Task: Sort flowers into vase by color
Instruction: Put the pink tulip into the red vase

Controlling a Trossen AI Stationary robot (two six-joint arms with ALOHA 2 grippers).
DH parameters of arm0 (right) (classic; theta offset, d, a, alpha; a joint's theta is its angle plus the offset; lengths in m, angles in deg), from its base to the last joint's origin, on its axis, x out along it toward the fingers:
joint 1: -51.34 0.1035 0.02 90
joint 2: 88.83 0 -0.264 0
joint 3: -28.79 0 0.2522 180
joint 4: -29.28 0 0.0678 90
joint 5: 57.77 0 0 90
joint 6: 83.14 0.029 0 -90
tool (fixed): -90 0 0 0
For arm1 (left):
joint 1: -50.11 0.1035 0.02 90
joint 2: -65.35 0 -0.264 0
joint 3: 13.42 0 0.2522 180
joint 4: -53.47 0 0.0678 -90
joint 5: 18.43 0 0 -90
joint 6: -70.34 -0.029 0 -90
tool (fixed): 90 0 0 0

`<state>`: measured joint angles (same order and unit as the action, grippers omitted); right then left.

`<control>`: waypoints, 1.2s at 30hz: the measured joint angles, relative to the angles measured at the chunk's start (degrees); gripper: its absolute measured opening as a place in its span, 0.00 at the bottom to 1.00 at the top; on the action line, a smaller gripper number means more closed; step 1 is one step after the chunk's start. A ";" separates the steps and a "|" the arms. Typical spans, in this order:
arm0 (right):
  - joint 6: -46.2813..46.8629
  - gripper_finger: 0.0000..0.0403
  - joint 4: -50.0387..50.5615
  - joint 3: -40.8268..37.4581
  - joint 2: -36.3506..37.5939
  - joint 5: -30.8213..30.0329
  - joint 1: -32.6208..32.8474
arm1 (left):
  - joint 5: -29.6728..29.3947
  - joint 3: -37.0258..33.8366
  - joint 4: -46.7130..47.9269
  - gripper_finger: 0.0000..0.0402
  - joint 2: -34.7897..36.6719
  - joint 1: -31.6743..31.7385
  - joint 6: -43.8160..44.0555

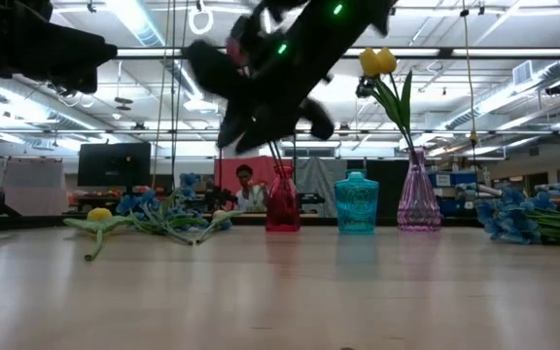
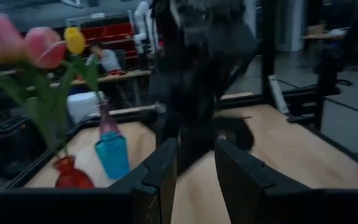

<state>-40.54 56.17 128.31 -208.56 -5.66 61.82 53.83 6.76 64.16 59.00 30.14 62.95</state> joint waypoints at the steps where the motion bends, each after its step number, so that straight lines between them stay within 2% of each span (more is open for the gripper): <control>1: 0.32 0.32 -0.12 1.53 -2.16 0.05 0.21 | 0.90 0.00 -0.15 0.29 0.01 0.00 -0.19; 7: 1.38 0.32 4.87 12.19 -11.42 -0.13 -0.36 | 2.01 0.00 -1.22 0.29 0.00 0.00 -2.93; 12: 2.89 0.32 10.51 18.92 -16.23 -0.64 -1.63 | 0.81 0.00 -2.36 0.29 0.00 0.02 -4.36; 16: 4.45 0.32 11.91 19.43 -18.77 -1.54 -2.30 | -2.06 0.00 -2.70 0.29 0.02 0.02 -4.41; 23: 8.04 0.32 12.39 19.29 -21.52 -1.80 -2.34 | -2.19 0.00 -2.64 0.29 0.00 0.02 -4.20; 26: 9.05 0.26 11.95 18.21 -21.13 -0.58 -2.39 | -2.18 0.00 -2.71 0.29 0.00 0.02 -4.13; 31: 8.86 0.05 12.84 18.16 -20.79 2.75 -2.48 | -2.17 0.00 -2.79 0.29 0.00 0.02 -3.99; 36: 9.61 0.03 17.45 18.17 -19.19 7.90 -2.79 | -2.17 -0.01 -2.64 0.29 0.00 0.02 -3.61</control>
<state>-30.93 73.63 146.49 -227.75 2.24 59.02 51.67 6.75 61.52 59.00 30.17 59.33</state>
